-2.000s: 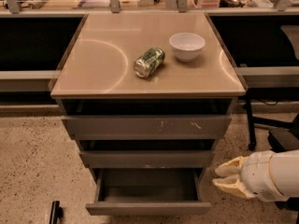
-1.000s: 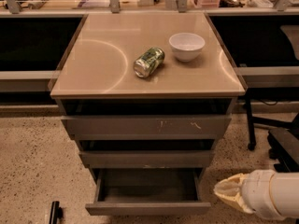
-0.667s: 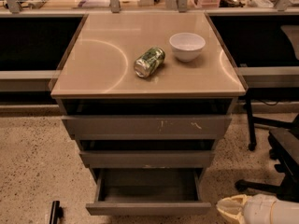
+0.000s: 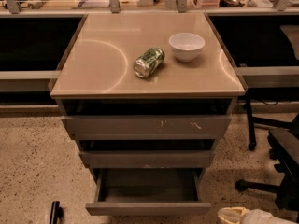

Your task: Close bottom drawer

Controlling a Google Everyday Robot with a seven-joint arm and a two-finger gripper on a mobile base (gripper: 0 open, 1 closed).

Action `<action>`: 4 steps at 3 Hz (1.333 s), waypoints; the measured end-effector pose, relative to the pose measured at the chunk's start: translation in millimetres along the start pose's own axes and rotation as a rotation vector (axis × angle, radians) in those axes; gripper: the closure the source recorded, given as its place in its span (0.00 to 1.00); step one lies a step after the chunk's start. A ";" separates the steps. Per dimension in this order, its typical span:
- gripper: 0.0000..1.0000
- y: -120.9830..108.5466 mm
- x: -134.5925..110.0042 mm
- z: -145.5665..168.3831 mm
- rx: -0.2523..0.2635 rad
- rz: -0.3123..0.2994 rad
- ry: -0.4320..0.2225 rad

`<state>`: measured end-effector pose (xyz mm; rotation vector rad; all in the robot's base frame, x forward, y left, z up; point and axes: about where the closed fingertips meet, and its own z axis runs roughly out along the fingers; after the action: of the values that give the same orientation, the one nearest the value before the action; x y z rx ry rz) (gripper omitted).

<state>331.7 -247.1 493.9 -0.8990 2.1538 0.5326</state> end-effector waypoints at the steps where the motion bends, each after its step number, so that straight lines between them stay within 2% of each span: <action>1: 1.00 -28.0 33.8 42.8 -0.060 0.045 -0.047; 2: 1.00 -42.0 70.0 93.3 -0.147 0.109 -0.084; 3: 1.00 -30.1 90.4 118.4 -0.180 0.161 -0.104; 4: 1.00 -30.0 90.4 118.9 -0.181 0.162 -0.105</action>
Offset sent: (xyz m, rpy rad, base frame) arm 0.0359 0.0302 -0.2464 0.4148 0.2215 0.0504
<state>365.1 -234.9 345.8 -0.7775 2.1179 0.8483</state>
